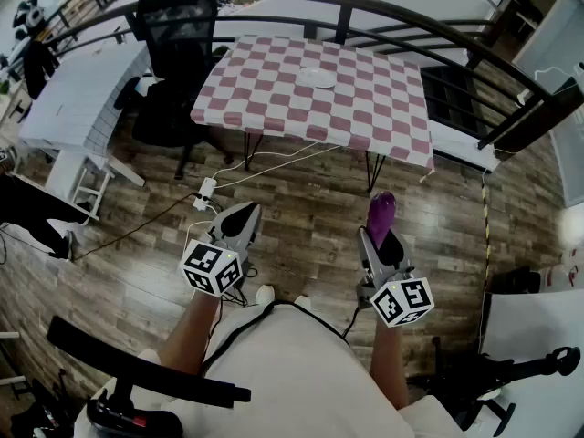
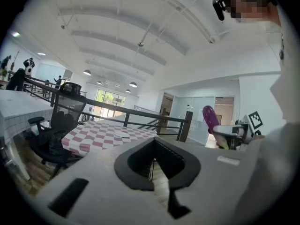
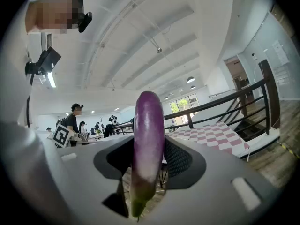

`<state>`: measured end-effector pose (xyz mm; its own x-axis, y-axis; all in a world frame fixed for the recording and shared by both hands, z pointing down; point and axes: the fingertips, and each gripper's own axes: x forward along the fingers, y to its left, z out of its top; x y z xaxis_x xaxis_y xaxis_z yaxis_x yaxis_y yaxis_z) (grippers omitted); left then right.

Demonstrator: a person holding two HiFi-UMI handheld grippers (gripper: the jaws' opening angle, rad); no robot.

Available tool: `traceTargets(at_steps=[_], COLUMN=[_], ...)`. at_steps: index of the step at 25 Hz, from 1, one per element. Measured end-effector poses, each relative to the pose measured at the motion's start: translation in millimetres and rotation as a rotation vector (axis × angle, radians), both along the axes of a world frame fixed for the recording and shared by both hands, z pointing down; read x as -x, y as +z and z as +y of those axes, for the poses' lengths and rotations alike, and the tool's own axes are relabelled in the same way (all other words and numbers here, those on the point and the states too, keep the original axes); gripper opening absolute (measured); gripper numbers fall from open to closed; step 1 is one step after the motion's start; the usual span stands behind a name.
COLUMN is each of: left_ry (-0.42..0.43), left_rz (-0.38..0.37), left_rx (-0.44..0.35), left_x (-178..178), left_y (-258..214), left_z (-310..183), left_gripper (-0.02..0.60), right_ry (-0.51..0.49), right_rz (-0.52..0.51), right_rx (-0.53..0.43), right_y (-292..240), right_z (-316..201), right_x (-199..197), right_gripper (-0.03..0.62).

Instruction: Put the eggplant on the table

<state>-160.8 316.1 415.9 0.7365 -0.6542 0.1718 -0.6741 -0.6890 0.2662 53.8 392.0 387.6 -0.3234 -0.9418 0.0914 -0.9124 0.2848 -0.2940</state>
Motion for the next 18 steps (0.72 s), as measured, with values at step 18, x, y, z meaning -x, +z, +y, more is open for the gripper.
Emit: traceTargets(at_steps=[18], left_ry=[0.041], left_rz=[0.02], left_rx=[0.018], left_x=[43.9], left_y=[1.7], left_z=[4.0], left_gripper=[0.005], right_ry=[0.061], right_rz=[-0.001], right_rx=[0.017], right_y=[-2.1], right_z=[12.2], right_x=[35.0], right_gripper=[0.202])
